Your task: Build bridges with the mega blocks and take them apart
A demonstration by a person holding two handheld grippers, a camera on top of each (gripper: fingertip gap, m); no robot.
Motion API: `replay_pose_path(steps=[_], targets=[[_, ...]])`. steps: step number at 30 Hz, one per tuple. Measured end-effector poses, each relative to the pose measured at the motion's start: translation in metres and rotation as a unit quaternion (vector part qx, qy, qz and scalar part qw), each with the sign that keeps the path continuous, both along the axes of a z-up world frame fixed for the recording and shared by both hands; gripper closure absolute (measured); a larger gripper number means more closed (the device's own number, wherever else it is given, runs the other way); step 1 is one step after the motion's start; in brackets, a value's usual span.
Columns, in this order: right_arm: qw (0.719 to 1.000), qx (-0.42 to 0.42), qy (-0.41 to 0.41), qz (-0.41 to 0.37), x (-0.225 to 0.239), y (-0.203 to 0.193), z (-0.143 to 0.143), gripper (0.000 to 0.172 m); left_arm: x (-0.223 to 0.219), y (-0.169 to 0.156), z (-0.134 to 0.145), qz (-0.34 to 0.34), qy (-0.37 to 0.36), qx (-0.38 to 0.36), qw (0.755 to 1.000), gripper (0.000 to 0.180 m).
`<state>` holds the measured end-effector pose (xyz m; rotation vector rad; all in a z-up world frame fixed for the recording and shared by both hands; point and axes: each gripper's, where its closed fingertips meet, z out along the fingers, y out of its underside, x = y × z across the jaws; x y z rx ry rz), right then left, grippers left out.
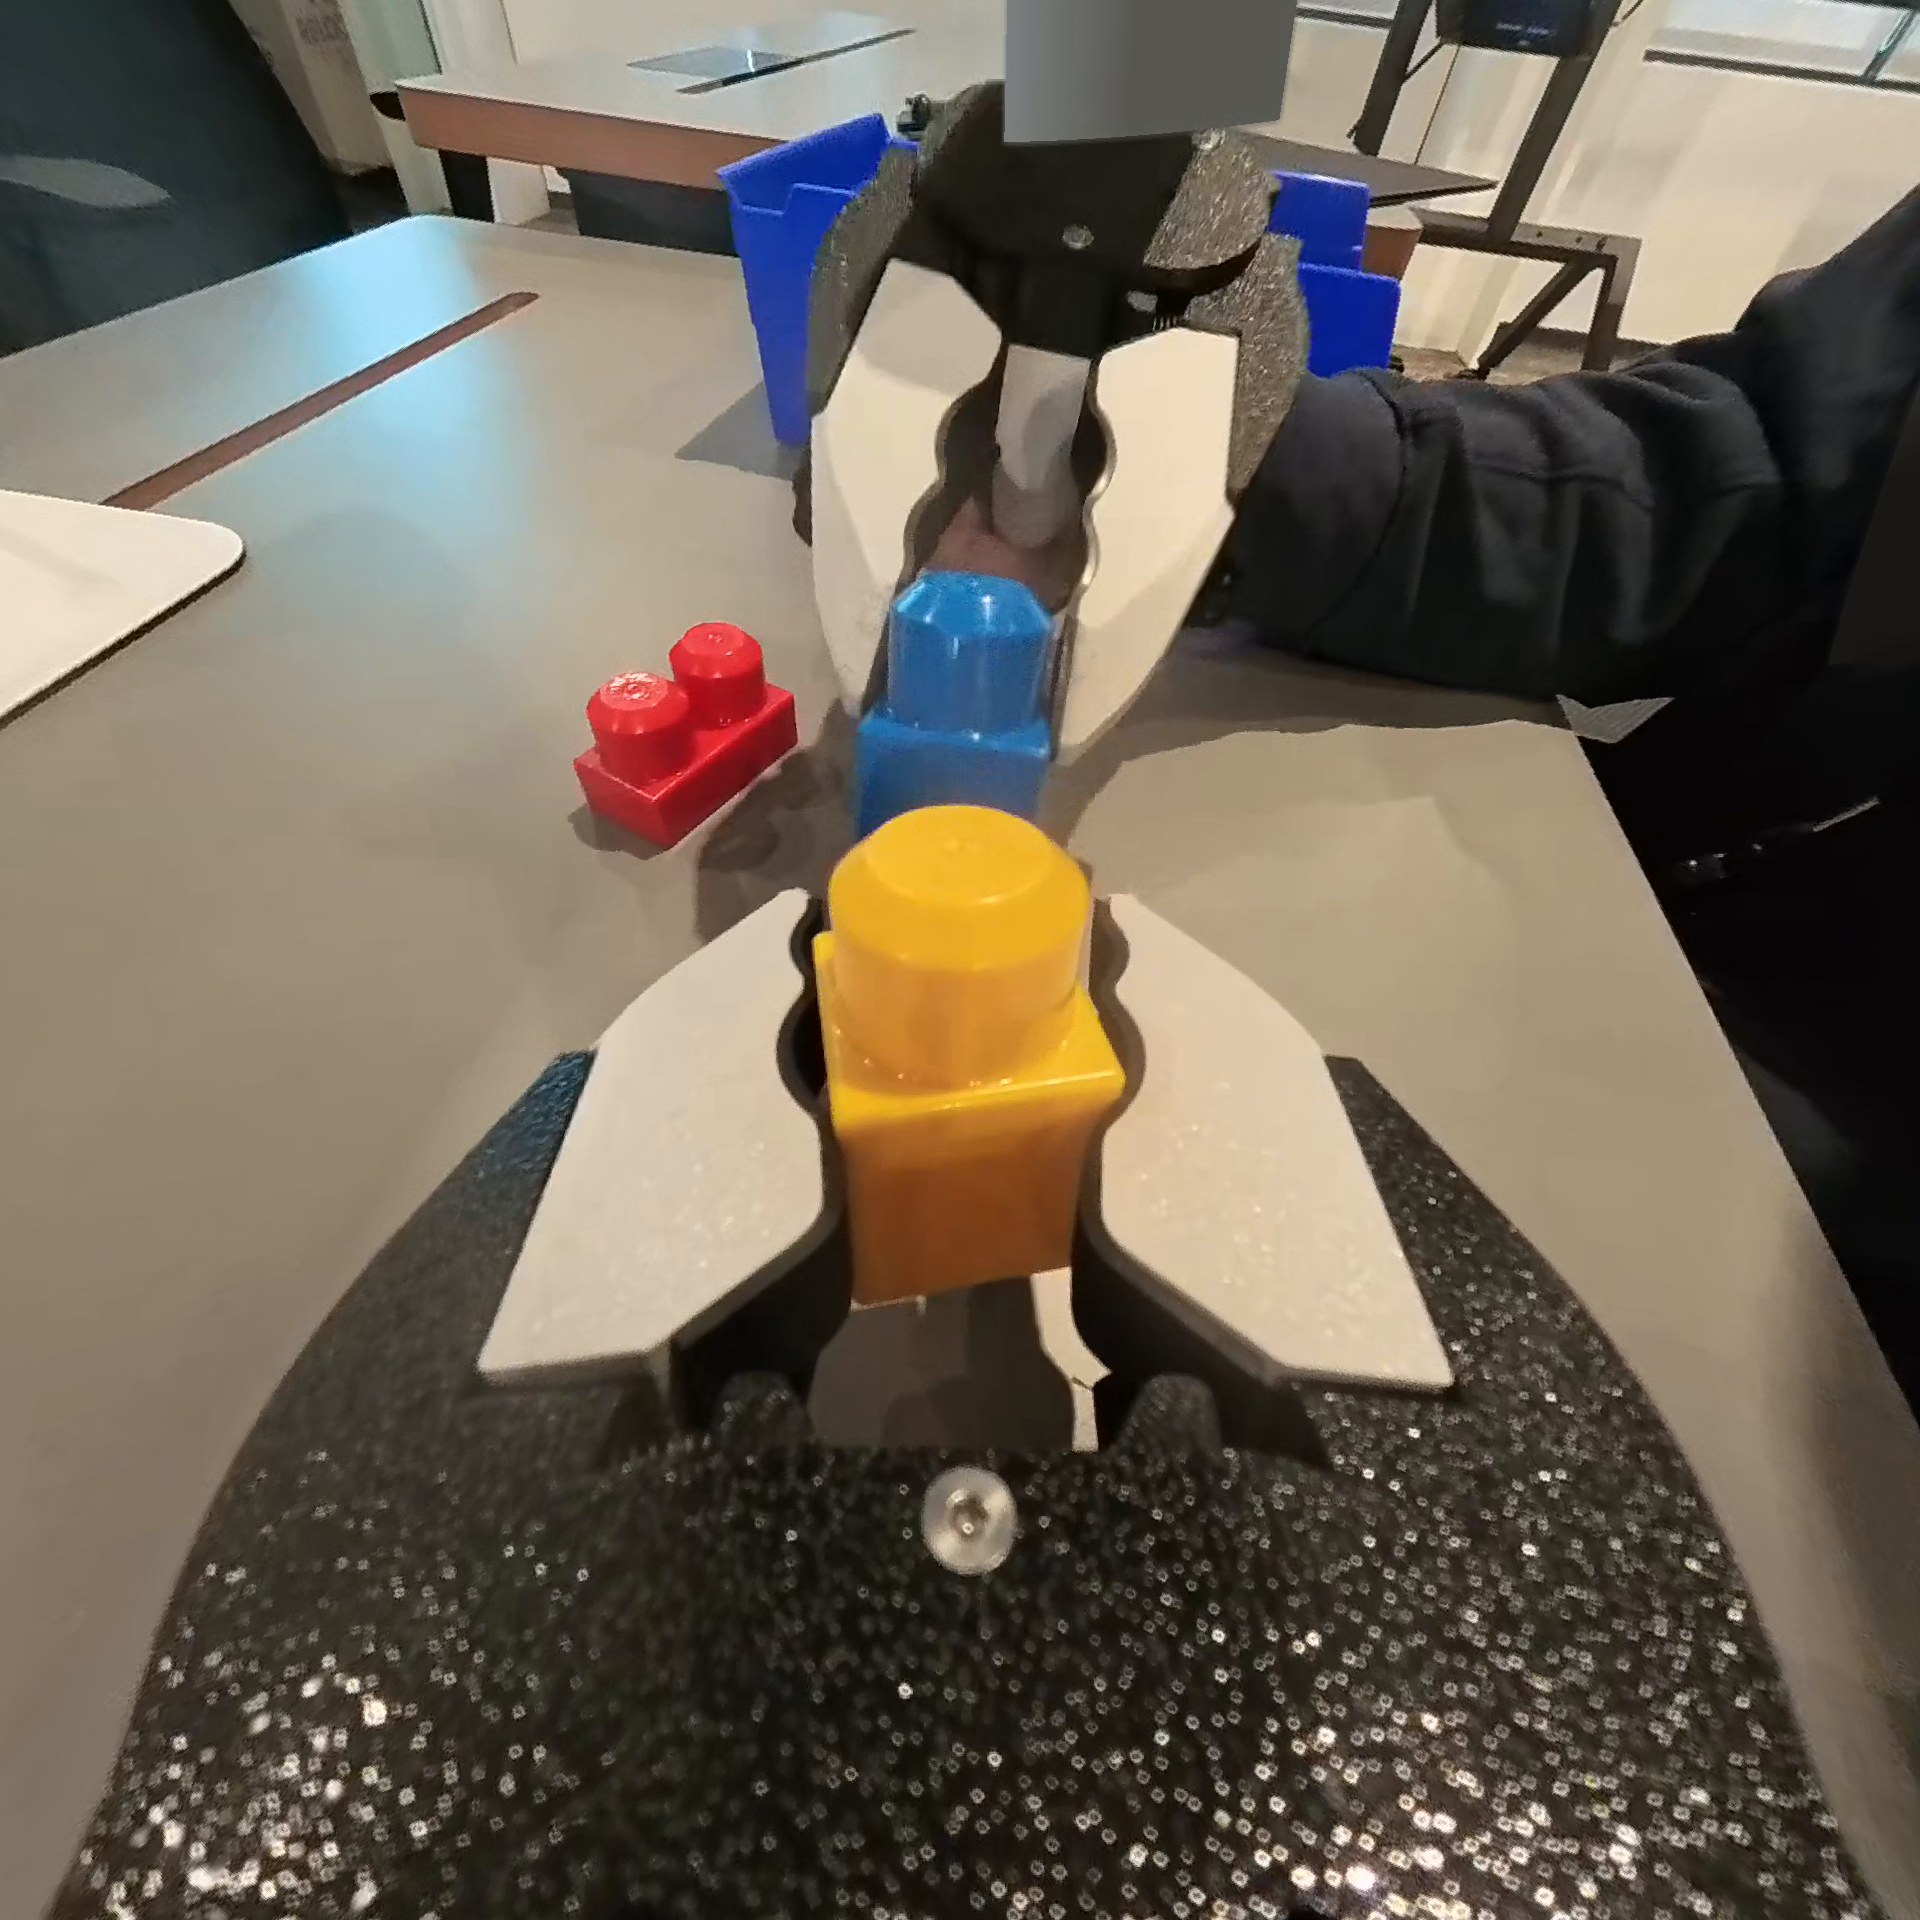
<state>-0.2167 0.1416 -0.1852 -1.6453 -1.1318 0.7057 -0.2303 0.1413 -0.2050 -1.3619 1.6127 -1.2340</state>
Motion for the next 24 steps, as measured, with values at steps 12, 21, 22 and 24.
replay_pose_path(steps=[12,21,22,24], targets=[[0.999,-0.015,0.027,0.033,-0.021,-0.007,0.002,0.140,0.007,-0.013,-0.005,-0.029,0.011,0.000,1.000,0.132],[0.999,-0.004,0.039,0.024,-0.024,-0.004,0.004,0.140,0.007,-0.017,0.004,-0.044,-0.012,-0.016,0.999,0.132],[0.999,0.002,0.040,0.028,-0.024,-0.005,0.005,0.140,0.007,-0.019,0.005,-0.049,-0.012,-0.018,0.999,0.132],[0.998,0.007,0.045,0.032,-0.024,-0.006,0.006,0.140,0.007,-0.021,0.006,-0.055,-0.012,-0.011,0.998,0.132]])
